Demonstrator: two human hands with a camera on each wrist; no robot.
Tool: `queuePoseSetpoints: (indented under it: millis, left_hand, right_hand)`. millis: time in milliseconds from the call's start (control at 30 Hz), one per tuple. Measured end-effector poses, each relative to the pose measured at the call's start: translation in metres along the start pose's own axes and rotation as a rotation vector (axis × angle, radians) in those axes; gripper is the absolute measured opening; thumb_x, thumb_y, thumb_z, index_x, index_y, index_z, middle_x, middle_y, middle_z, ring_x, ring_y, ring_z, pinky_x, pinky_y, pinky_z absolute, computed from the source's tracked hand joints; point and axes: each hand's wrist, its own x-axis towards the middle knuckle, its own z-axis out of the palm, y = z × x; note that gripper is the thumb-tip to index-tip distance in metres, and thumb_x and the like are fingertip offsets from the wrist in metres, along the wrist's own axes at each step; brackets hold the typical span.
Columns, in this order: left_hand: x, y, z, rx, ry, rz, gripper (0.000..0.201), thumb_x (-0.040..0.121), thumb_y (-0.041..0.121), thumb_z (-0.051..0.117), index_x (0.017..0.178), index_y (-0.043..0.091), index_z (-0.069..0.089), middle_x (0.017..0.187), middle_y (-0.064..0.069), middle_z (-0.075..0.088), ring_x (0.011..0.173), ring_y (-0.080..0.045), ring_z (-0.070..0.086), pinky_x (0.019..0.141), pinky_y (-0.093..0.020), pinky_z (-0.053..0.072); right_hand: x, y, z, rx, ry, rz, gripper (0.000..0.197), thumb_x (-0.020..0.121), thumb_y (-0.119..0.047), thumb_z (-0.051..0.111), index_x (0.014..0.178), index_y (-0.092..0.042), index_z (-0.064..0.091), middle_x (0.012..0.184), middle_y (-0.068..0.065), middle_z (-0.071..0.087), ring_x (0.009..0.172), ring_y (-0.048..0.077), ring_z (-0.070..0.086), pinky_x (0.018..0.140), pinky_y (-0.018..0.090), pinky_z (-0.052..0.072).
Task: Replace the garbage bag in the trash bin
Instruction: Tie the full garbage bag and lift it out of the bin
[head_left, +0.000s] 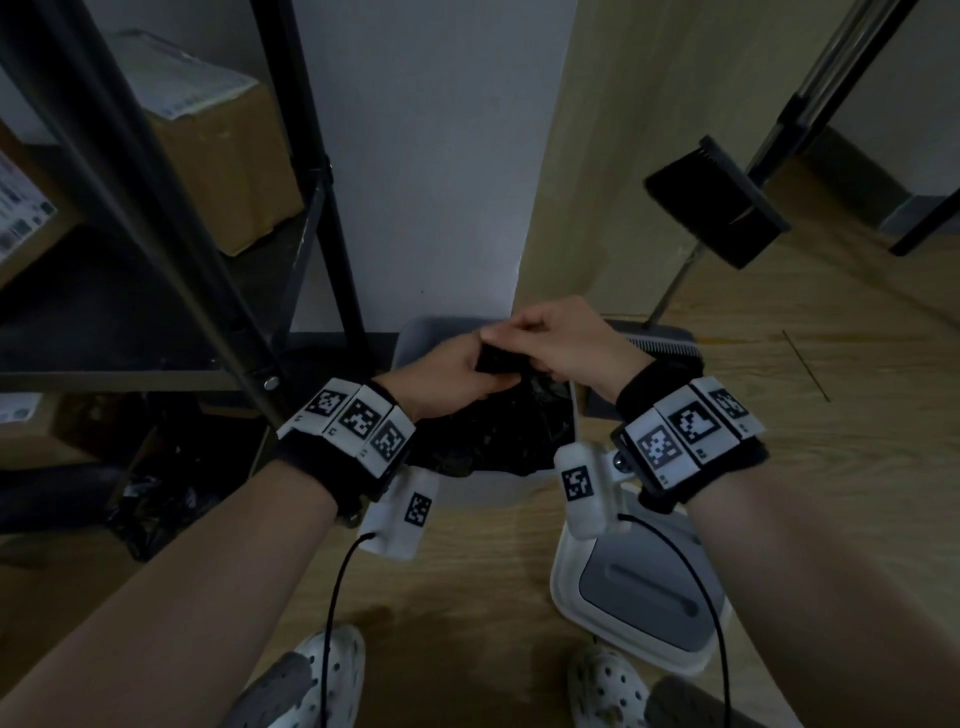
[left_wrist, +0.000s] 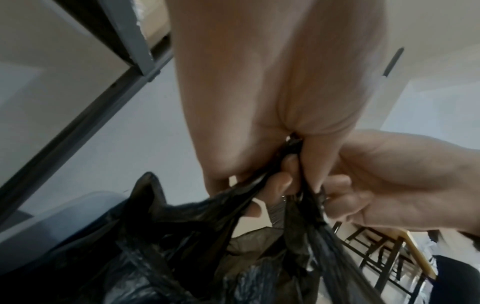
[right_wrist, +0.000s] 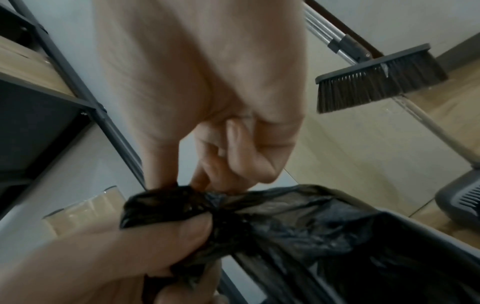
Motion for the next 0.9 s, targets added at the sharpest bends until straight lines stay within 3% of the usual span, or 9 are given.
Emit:
queuePoseSetpoints:
  millis: [133, 167, 233, 400, 467, 567, 700, 767, 900]
  left_hand:
    - [0.003, -0.005, -0.001, 0.014, 0.003, 0.021, 0.049, 0.088, 0.004, 0.059, 0.133, 0.002, 0.04, 0.117, -0.001, 0.059, 0.11, -0.005, 0.058, 0.099, -0.02, 0.043]
    - [0.003, -0.007, -0.002, 0.014, 0.0, 0.032, 0.048, 0.087, 0.003, 0.059, 0.132, 0.004, 0.041, 0.116, 0.002, 0.059, 0.11, 0.0, 0.058, 0.099, -0.016, 0.042]
    - [0.004, -0.005, 0.001, -0.036, 0.024, 0.067, 0.049, 0.088, 0.001, 0.058, 0.134, 0.008, 0.042, 0.114, 0.007, 0.058, 0.095, 0.014, 0.058, 0.089, -0.006, 0.045]
    - [0.007, -0.005, 0.005, -0.3, 0.207, 0.06, 0.033, 0.094, 0.003, 0.048, 0.125, 0.007, 0.055, 0.1, -0.008, 0.062, 0.054, 0.004, 0.052, 0.052, -0.007, 0.041]
    - [0.009, -0.006, 0.004, -0.412, 0.235, 0.019, 0.025, 0.094, 0.004, 0.047, 0.116, 0.003, 0.06, 0.095, -0.015, 0.06, 0.05, 0.002, 0.05, 0.049, -0.008, 0.04]
    - [0.008, -0.003, 0.003, -0.593, 0.215, -0.06, 0.019, 0.093, 0.001, 0.047, 0.108, -0.004, 0.058, 0.082, -0.014, 0.062, 0.05, -0.002, 0.058, 0.048, -0.011, 0.044]
    - [0.002, -0.003, -0.003, -0.603, 0.124, -0.134, 0.014, 0.091, 0.0, 0.051, 0.081, 0.007, 0.058, 0.059, 0.001, 0.07, 0.047, -0.004, 0.057, 0.052, -0.015, 0.049]
    - [0.0, -0.004, -0.005, -0.555, 0.111, -0.159, 0.011, 0.091, 0.001, 0.053, 0.083, 0.008, 0.056, 0.061, -0.002, 0.071, 0.047, -0.006, 0.058, 0.052, -0.016, 0.051]
    - [0.002, -0.002, -0.001, -0.484, 0.154, -0.138, 0.013, 0.091, -0.002, 0.05, 0.095, 0.006, 0.06, 0.055, -0.001, 0.066, 0.043, -0.005, 0.059, 0.049, -0.015, 0.051]
  right_hand:
    - [-0.002, 0.002, -0.003, 0.003, -0.053, 0.025, 0.01, 0.086, -0.023, 0.066, 0.086, -0.013, 0.07, 0.035, -0.02, 0.051, 0.036, -0.008, 0.047, 0.037, 0.004, 0.031]
    - [-0.001, 0.003, -0.003, 0.004, -0.047, 0.04, 0.01, 0.086, -0.021, 0.065, 0.087, -0.013, 0.07, 0.035, -0.018, 0.051, 0.036, -0.006, 0.047, 0.037, 0.005, 0.03]
    - [0.001, 0.008, -0.003, 0.0, 0.009, 0.057, 0.012, 0.088, -0.017, 0.061, 0.092, -0.01, 0.071, 0.04, -0.014, 0.051, 0.038, -0.001, 0.044, 0.037, 0.009, 0.03]
    - [0.006, 0.019, 0.001, 0.062, 0.093, 0.079, 0.015, 0.091, -0.011, 0.054, 0.098, -0.011, 0.067, 0.057, -0.002, 0.05, 0.045, 0.003, 0.046, 0.038, 0.009, 0.032]
    - [0.008, 0.021, 0.003, 0.049, 0.12, 0.033, 0.018, 0.089, -0.011, 0.056, 0.101, -0.005, 0.069, 0.069, 0.003, 0.065, 0.055, -0.002, 0.058, 0.05, 0.011, 0.044]
    - [0.01, 0.023, 0.006, -0.004, 0.159, -0.018, 0.023, 0.088, -0.012, 0.059, 0.104, -0.002, 0.071, 0.094, 0.013, 0.073, 0.087, 0.018, 0.067, 0.081, 0.027, 0.052]
    - [0.01, 0.025, 0.005, 0.108, 0.248, -0.039, 0.006, 0.082, -0.012, 0.069, 0.084, -0.006, 0.07, 0.074, 0.0, 0.067, 0.066, 0.003, 0.062, 0.068, 0.014, 0.05]
    - [0.01, 0.024, 0.005, 0.134, 0.276, -0.068, 0.007, 0.077, -0.011, 0.074, 0.079, -0.009, 0.068, 0.069, -0.004, 0.064, 0.056, -0.005, 0.057, 0.059, 0.006, 0.045]
    - [0.01, 0.022, 0.009, 0.122, 0.316, -0.105, 0.021, 0.074, -0.011, 0.077, 0.071, -0.022, 0.059, 0.067, -0.001, 0.062, 0.057, 0.002, 0.056, 0.055, 0.006, 0.042]
